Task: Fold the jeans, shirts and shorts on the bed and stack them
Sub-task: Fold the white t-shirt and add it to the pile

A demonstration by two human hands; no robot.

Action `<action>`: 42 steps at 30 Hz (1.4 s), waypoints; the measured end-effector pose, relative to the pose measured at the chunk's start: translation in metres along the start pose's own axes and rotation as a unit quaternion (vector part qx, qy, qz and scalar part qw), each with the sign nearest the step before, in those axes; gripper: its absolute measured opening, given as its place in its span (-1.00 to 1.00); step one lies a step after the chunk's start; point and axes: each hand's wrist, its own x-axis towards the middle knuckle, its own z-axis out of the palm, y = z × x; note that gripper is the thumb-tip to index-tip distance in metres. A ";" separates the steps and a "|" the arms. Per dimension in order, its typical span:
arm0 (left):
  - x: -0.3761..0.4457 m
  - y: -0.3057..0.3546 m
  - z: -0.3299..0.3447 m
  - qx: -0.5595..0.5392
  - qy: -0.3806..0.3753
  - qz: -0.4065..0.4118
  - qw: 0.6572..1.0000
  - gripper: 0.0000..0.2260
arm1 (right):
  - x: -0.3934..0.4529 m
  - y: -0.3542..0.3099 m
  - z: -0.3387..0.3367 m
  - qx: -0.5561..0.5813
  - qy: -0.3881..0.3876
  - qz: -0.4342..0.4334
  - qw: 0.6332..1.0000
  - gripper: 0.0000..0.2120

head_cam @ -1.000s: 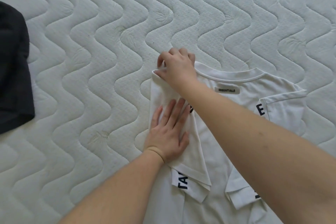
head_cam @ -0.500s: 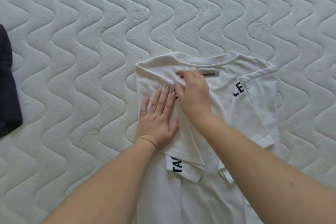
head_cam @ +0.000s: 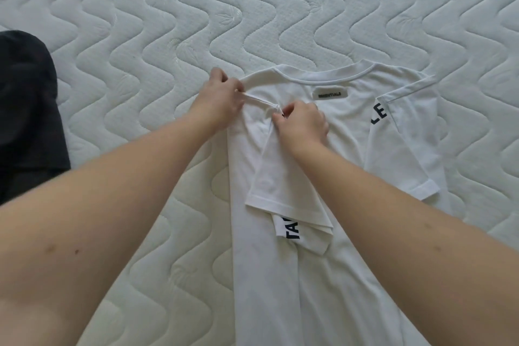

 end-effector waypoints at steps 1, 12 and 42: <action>0.008 -0.002 -0.004 0.033 -0.011 -0.005 0.999 -0.76 | 0.001 -0.001 0.000 0.005 -0.003 0.002 1.000 -0.75; 0.034 -0.020 -0.030 0.088 -0.070 -0.003 0.994 -0.81 | 0.010 -0.001 0.004 -0.002 0.017 -0.059 0.998 -0.78; -0.205 0.004 0.066 -0.427 -0.078 -0.274 0.858 -0.90 | -0.267 0.136 0.018 0.206 -0.112 0.096 0.967 -0.62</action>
